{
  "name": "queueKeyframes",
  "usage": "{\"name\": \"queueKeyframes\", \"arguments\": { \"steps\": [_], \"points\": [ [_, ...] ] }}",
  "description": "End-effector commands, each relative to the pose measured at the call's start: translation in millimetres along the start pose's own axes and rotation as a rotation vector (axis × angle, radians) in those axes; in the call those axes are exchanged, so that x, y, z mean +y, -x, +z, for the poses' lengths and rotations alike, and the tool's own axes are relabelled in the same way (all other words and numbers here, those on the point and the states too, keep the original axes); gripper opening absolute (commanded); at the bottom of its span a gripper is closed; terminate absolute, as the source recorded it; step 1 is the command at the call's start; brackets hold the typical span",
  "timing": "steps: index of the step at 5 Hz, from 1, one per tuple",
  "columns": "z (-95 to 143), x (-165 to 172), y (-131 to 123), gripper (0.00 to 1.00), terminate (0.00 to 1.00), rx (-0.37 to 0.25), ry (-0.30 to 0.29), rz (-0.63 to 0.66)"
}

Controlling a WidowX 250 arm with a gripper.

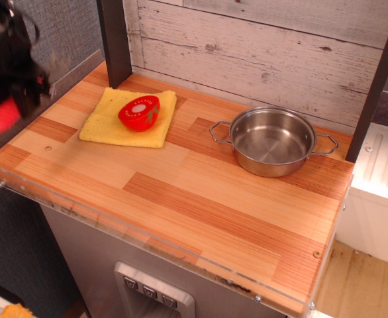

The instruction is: Pick red spoon and place it on the center

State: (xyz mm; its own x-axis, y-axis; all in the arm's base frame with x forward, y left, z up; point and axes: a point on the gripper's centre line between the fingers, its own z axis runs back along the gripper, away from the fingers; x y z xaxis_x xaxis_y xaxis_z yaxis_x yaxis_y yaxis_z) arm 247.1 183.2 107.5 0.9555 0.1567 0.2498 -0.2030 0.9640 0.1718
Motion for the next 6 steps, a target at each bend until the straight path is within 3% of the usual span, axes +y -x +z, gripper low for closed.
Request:
{"name": "queueKeyframes", "arguments": {
  "steps": [1,3,5,6],
  "points": [
    [34.1,-86.3,12.9,0.0,0.0,-0.048,0.11,-0.169],
    [2.8,-174.7,39.3,0.0,0.0,0.048,0.148,-0.236],
    [-23.7,-175.1,38.4,0.0,0.0,0.092,0.119,-0.157],
    [-15.9,-167.6,37.7,0.0,0.0,0.07,0.119,-0.139]
  ]
}}
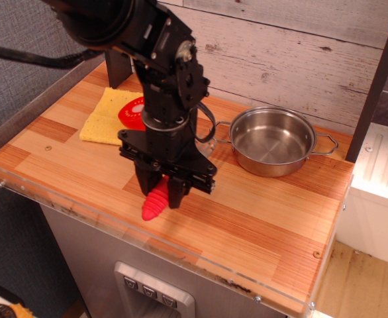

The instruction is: Pick red spoon and place it on the center

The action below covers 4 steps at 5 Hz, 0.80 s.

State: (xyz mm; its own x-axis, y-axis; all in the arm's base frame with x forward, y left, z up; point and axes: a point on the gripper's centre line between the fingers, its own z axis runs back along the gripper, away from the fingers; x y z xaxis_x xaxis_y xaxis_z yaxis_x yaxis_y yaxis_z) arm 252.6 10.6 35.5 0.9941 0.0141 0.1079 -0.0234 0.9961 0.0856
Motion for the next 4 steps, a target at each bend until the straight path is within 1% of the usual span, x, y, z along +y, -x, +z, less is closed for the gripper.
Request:
{"name": "queueKeyframes", "arguments": {
  "steps": [1,3,4],
  "points": [
    [19.9,18.4,0.5,0.0,0.0,-0.055,-0.008,0.039],
    [1.4,37.3,-16.5,0.0,0.0,-0.014,-0.032,0.065],
    [-9.5,34.6,-21.2,0.0,0.0,0.01,-0.028,0.028]
  ]
}}
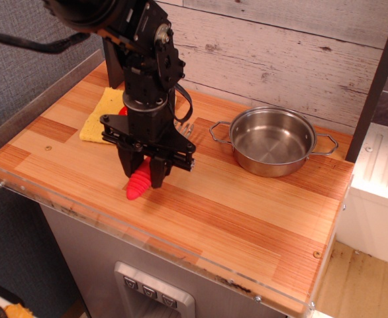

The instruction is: Pick red spoon and place it on the center

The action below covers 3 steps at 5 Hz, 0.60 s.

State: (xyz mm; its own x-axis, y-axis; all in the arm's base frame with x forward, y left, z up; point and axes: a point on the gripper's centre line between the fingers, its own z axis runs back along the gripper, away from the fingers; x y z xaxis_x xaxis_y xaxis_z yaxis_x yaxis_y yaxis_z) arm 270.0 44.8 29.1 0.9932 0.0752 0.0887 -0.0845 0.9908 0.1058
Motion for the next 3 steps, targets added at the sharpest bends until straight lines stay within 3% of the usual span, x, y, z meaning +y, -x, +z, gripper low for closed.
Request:
{"name": "queueKeyframes", "arguments": {
  "steps": [1,3],
  "points": [
    [-6.0,-5.1,-5.1,0.0,0.0,-0.005,0.018,-0.078],
    [-8.0,-7.8,-5.4,0.0,0.0,-0.012,0.041,-0.139]
  ]
}}
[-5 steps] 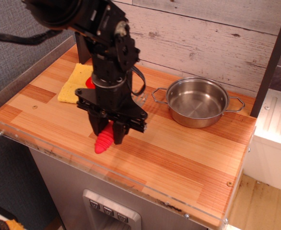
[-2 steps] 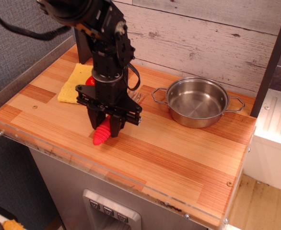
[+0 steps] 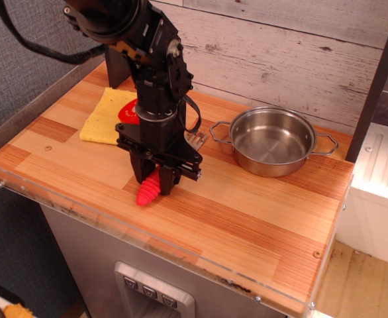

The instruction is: Pick red spoon and place it on the center

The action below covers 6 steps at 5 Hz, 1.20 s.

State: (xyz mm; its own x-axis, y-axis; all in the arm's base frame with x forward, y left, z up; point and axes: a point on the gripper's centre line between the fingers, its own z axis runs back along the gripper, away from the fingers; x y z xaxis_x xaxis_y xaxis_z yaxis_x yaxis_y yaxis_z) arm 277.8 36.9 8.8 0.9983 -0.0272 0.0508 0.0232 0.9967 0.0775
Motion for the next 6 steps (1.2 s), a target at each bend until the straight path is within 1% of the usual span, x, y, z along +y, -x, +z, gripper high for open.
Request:
{"name": "queueKeyframes", "arguments": {
  "steps": [1,2,3,4,5,6],
  "points": [
    [17.1,6.9,3.4,1.0,0.0,-0.042,0.011,0.009],
    [34.5,11.8,6.1,1.0,0.0,-0.081,0.038,0.047],
    [59.4,22.3,15.1,1.0,0.0,-0.139,0.055,0.07],
    [80.1,31.5,30.5,1.0,0.0,-0.194,0.071,0.053],
    [81.1,36.3,32.3,1.0,0.0,-0.188,0.085,0.007],
    [78.1,39.9,29.7,1.0,0.0,-0.168,0.072,-0.021]
  ]
}}
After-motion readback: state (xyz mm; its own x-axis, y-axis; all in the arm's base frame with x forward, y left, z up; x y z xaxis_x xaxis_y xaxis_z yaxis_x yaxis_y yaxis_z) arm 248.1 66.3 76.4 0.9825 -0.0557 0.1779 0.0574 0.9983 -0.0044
